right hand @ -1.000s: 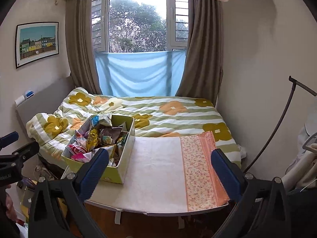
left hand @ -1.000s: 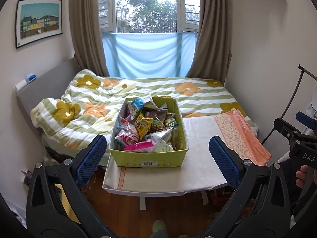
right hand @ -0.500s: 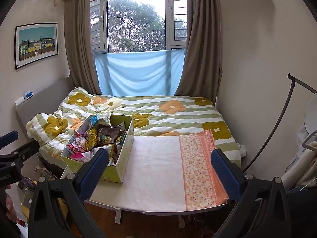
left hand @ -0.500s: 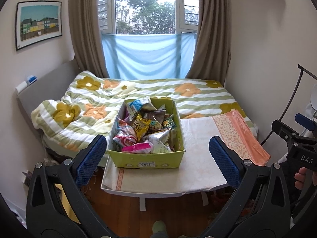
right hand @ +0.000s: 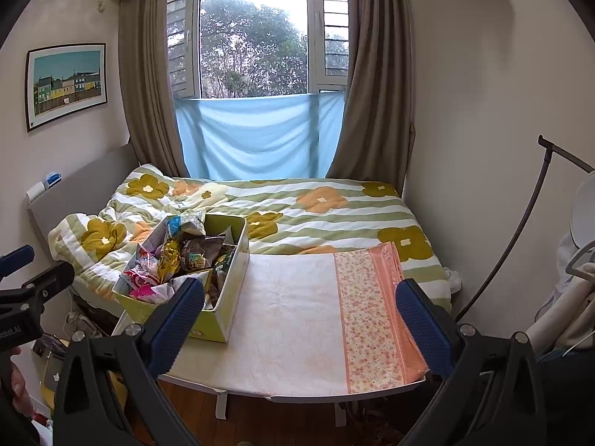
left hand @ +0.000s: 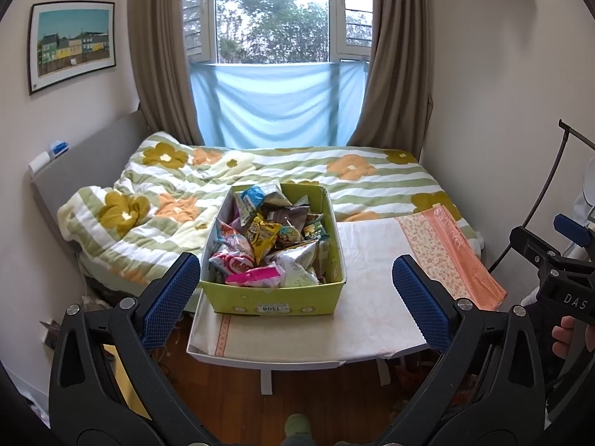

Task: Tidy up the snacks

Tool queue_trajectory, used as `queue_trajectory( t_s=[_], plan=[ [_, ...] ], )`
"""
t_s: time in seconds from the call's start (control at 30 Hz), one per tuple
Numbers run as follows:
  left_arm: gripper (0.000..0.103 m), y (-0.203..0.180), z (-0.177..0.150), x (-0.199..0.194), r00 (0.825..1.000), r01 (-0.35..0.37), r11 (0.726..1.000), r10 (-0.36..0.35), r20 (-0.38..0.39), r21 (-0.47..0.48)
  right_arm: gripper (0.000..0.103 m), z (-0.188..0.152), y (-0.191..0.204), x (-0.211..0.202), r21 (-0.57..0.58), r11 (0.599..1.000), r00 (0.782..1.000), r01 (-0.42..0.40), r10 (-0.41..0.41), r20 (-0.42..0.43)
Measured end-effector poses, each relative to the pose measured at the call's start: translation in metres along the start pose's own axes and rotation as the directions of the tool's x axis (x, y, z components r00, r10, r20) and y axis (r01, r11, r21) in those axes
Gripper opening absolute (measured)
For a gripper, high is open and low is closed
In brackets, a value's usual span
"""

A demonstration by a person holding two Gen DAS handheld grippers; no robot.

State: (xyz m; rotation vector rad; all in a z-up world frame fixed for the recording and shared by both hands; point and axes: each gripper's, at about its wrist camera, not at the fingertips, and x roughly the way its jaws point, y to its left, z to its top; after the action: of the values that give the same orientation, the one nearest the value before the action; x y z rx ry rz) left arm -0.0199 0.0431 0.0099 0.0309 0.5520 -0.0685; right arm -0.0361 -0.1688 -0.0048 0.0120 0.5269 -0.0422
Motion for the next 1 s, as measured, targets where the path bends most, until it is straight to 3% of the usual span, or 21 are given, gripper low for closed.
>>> queue_trajectory(
  t_s=[0.8, 1.0],
  plan=[
    [0.103, -0.0017, 0.0008, 0.0054, 1.0, -0.017, 1.0, 0.017, -0.014, 0.008, 0.102, -0.0046, -0.0024, 0.0042, -0.003, 1.0, 1.0, -0.003, 0.003, -0.013],
    [0.103, 0.0005, -0.0005, 0.0061, 0.999, -0.042, 0.999, 0.042, 0.012, -0.009, 0.102, -0.0049, -0.0024, 0.0045, -0.004, 1.0, 1.0, -0.004, 0.004, -0.012]
  ],
)
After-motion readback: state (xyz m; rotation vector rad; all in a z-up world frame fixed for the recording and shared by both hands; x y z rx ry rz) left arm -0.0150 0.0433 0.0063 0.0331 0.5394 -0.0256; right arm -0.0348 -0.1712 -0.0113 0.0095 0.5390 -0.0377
